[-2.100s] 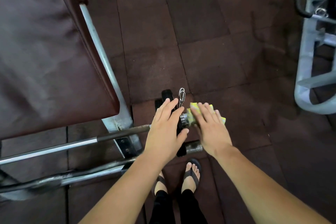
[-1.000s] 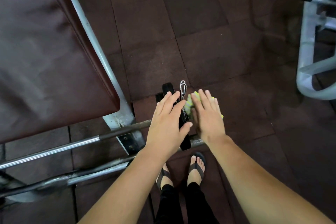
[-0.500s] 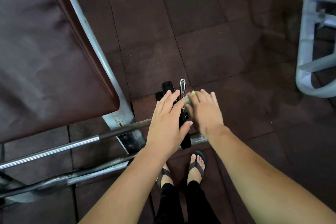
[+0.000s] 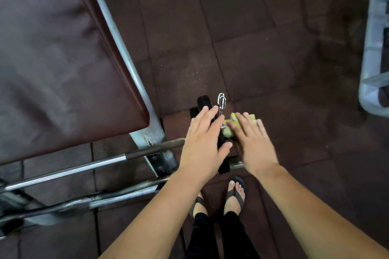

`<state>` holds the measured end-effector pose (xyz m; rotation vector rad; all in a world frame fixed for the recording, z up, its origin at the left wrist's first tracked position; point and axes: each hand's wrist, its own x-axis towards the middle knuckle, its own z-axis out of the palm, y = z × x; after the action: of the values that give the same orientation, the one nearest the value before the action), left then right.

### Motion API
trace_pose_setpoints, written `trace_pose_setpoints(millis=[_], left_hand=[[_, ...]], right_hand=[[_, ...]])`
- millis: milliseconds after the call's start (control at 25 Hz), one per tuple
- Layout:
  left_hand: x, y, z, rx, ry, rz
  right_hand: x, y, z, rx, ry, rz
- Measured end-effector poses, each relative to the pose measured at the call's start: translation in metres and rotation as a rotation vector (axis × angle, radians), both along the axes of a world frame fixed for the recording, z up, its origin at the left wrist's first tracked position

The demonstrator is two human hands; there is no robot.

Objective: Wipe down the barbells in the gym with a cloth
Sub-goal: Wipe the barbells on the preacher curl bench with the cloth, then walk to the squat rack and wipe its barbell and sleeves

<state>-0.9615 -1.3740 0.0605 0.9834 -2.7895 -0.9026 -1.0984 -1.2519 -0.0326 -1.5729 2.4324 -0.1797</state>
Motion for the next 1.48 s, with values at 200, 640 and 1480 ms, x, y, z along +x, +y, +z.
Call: trace_pose_setpoints(millis=[200,640,1480], left_hand=[[0.002,-0.005,0.009,-0.006,-0.077,-0.063],[0.085,-0.002,0.126,-0.072,0.054,0.218],[0.62,0.092,0.197,-0.117,0.275,1.303]], right_hand=[[-0.026,0.01,0.03,-0.084,-0.092,-0.189],[0.047,-0.031,0.194,-0.256,-0.4,0.052],[0.573,-0.152,0.308,0.391,-1.42,0.452]])
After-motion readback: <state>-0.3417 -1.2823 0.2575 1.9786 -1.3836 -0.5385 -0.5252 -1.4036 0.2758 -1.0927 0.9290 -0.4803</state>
